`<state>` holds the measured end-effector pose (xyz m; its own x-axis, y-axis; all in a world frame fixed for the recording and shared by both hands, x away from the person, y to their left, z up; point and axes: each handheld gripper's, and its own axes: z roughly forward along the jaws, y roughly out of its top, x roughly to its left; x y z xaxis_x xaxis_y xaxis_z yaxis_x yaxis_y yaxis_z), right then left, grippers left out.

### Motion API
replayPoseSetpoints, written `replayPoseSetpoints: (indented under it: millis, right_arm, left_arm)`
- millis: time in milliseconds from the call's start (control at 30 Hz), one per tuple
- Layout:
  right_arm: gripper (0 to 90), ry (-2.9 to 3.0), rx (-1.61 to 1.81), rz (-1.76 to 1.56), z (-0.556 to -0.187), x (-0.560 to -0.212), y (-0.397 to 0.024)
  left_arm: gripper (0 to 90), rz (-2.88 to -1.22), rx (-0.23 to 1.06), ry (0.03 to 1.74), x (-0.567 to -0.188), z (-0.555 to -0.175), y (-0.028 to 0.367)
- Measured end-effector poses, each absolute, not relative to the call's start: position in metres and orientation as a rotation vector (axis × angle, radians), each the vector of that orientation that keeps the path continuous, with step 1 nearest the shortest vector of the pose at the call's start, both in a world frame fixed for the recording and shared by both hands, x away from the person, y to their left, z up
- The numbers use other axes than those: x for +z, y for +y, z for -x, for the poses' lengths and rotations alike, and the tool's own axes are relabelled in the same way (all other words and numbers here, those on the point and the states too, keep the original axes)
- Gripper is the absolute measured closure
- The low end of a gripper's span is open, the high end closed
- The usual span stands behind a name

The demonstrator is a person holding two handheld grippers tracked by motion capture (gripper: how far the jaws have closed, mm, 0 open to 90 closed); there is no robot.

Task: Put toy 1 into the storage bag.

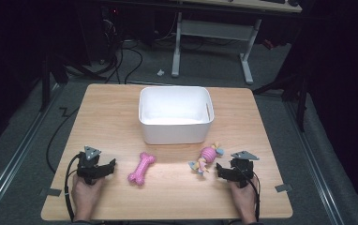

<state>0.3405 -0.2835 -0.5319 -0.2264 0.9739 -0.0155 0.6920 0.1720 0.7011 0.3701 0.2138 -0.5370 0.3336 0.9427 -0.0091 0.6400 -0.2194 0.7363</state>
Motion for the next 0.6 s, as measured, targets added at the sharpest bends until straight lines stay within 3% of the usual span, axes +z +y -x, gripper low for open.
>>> replayPoseSetpoints:
  millis: [600]
  right_arm:
    - [13.1, 1.986, 0.793, -1.565, -0.3402, -0.5319, -0.2838]
  left_arm:
    - [24.1, -1.95, 0.598, 1.387, -0.537, -0.3709, 0.214]
